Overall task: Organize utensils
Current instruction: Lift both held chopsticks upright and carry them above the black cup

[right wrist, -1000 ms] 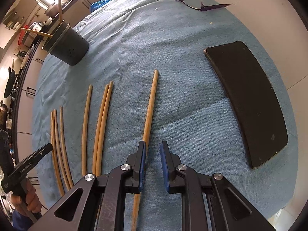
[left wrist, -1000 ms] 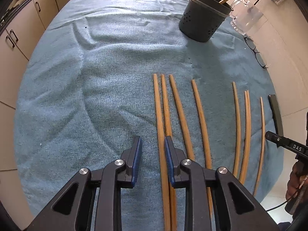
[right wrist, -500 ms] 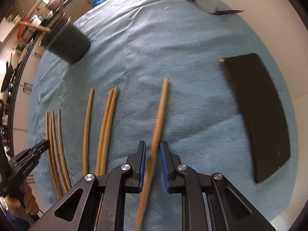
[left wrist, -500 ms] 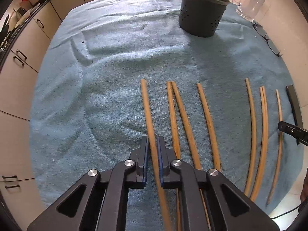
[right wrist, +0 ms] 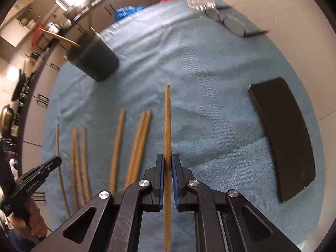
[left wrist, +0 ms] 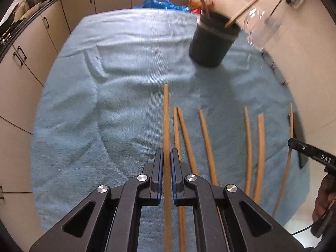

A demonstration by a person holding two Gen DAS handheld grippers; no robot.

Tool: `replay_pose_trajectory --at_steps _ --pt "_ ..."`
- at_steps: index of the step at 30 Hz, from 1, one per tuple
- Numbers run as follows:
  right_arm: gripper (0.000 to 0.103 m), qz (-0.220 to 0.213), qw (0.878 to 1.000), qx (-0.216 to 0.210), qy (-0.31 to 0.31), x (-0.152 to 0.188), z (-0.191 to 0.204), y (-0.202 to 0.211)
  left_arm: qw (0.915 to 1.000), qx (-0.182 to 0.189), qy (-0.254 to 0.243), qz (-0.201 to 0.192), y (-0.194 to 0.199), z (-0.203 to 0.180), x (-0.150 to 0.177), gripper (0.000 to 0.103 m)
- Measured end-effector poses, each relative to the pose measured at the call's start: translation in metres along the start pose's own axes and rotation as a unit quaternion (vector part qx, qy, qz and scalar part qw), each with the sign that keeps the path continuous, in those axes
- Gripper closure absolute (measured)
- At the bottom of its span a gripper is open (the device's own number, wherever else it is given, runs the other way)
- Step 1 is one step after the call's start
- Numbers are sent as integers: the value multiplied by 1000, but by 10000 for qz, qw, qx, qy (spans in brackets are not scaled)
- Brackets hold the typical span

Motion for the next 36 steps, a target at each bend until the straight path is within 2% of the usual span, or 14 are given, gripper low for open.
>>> replay_pose_trajectory --at_steps 6,12,24,31,36 --pt "95 -662 9973 -272 177 -13 20 43 9988 75 97 -465 36 -3 -17 97" --pt "96 -1081 9922 -441 441 -18 49 63 9967 117 127 -792 64 -4 -31 97" --pt "96 -1482 9858 -635 460 -29 60 88 9938 106 142 -1094 90 -4 -44 97" --pt "96 -1703 9815 -791 366 -51 67 98 9919 194 91 -1248 103 -10 -59 97" --pt "95 -1912 9765 -918 382 -75 83 105 9901 305 83 -1369 113 -17 -82 97"
Point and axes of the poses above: each gripper's, at about its wrist camera, not at the fingertips, and y roughly against the way its jaws point, z to its left, x to its underside, the point moved 5 cm from there along -y, roughly the way its jaws point, and after that the axes turned 10 degrees about -z, right-handed, at the moved point
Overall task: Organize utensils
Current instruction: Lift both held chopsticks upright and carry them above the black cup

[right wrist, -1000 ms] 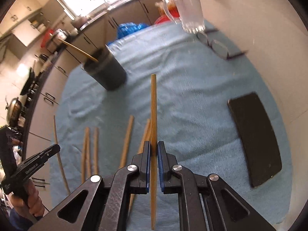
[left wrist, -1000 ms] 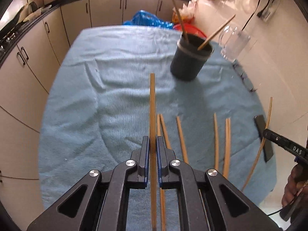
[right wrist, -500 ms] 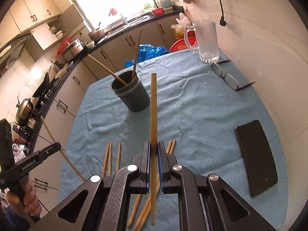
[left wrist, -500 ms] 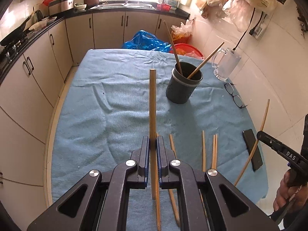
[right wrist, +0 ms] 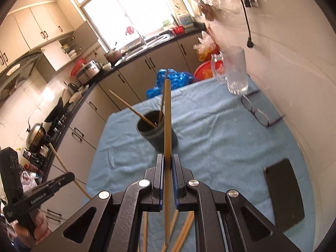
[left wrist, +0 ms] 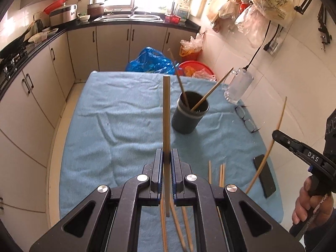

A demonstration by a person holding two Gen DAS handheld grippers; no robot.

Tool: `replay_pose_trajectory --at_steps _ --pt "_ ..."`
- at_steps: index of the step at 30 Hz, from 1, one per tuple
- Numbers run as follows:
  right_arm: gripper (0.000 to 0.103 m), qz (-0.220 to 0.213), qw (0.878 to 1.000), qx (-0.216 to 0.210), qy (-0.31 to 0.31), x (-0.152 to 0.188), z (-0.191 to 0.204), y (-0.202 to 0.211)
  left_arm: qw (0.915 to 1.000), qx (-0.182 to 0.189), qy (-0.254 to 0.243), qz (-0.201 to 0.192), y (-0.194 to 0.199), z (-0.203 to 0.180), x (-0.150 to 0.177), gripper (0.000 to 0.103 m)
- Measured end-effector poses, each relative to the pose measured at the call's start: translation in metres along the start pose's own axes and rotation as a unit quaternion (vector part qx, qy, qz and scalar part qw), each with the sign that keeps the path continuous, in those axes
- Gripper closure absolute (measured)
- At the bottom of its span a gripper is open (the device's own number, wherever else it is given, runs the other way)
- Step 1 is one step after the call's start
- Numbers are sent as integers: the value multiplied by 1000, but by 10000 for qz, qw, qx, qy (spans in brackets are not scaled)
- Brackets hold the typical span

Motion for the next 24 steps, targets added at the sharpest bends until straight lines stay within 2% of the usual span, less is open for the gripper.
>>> replay_pose_trajectory --at_steps 8,13,24 --pt "95 -277 9995 -177 3 -42 19 -13 9997 179 15 -137 -6 -15 -42 97" --pt "95 -518 9985 -179 47 -73 27 -25 9991 263 -42 -333 -13 -28 -80 97" --pt "95 -914 9958 8 33 -140 47 -85 9971 140 269 -702 -65 -40 -148 97"
Point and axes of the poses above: each gripper's, at about its wrist camera, not at the fingertips, and y roughly against the way its jaws point, z to its left, x to its underside, the point moved 5 cm from there along -y, roughly the way its jaws point, and after that the axes turned 10 degrees about -z, right-handed, at the moved point
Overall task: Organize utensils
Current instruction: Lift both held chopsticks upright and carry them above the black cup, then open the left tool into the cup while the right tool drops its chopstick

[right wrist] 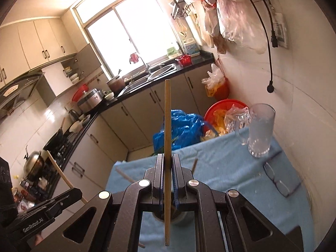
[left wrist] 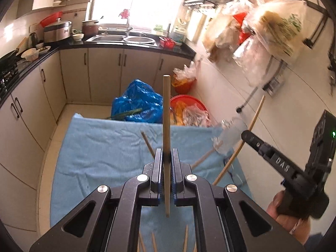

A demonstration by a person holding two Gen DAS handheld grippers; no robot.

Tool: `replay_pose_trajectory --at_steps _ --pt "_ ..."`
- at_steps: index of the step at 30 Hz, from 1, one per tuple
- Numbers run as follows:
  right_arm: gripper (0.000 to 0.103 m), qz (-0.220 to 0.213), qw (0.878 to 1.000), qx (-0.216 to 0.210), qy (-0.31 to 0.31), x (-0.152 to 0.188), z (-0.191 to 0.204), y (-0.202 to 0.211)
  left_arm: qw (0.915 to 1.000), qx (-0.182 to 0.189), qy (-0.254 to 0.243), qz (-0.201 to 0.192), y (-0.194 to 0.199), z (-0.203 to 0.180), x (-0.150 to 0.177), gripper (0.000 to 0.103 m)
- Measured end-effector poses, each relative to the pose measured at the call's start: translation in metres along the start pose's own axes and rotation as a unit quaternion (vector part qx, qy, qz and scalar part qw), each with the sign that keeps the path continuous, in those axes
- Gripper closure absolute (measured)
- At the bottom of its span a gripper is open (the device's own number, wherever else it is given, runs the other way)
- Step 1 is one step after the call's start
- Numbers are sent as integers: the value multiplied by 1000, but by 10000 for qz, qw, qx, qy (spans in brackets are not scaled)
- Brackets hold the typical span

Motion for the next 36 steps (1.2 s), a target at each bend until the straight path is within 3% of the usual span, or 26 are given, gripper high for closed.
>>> replay_pose_trajectory --at_steps 9,16,30,36 --pt "95 -155 9989 215 388 -1 11 -51 9992 -161 283 -209 -51 -2 -9 96" --pt "95 58 9977 250 622 16 11 -76 9990 -294 346 8 -78 4 11 97" --pt "94 524 9972 136 509 47 -6 -81 9988 -300 329 186 -81 12 26 96" --pt "91 426 9979 110 474 39 -5 -65 9990 -169 367 172 -71 12 24 94"
Point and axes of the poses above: each gripper's, at about its wrist camera, not at the fingertips, and y roughly against the way its jaws point, z to its left, x to its underside, the point moved 5 cm from there along -y, roughly the way its jaws point, and after that the axes turned 10 degrees about -z, right-handed, at the moved point
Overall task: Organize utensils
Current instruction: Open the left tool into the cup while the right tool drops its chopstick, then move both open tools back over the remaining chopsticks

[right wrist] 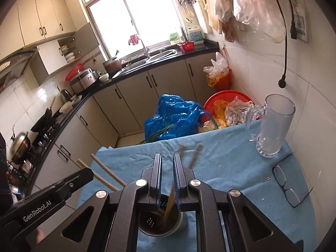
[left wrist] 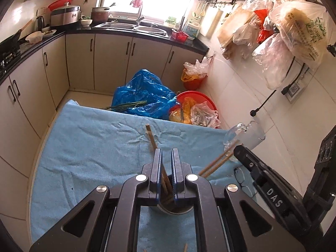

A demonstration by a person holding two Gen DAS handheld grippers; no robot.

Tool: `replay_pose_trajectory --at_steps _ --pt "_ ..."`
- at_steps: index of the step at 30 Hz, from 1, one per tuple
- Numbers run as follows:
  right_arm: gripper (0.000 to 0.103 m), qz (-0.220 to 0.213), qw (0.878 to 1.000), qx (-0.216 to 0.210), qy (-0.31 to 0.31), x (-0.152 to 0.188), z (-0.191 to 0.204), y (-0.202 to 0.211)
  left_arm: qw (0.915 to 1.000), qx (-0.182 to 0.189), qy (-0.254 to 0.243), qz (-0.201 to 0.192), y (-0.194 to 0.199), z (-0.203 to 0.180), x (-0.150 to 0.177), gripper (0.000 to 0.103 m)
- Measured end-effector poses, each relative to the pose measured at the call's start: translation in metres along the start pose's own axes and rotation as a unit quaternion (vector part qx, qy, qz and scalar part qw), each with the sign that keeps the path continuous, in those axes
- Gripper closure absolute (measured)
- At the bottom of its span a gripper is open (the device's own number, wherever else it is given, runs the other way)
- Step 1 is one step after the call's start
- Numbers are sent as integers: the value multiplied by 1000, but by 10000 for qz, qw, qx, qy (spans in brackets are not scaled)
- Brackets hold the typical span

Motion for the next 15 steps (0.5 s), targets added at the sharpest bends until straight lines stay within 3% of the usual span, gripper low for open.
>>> replay_pose_trajectory --at_steps 10,15 --pt "83 -142 9989 -30 -452 0 -19 59 9995 60 -82 -306 58 6 4 83" --pt "72 258 9987 -132 -428 37 -26 88 9997 35 -114 -216 85 18 33 79"
Point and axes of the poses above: each gripper's, at about its wrist camera, not at the fingertips, and y roughly against the way its jaws point, z to its left, x to its underside, the point moved 5 cm from there along -y, roughly the way its jaws point, and after that the axes turned 10 degrees about -z, right-handed, at the moved point
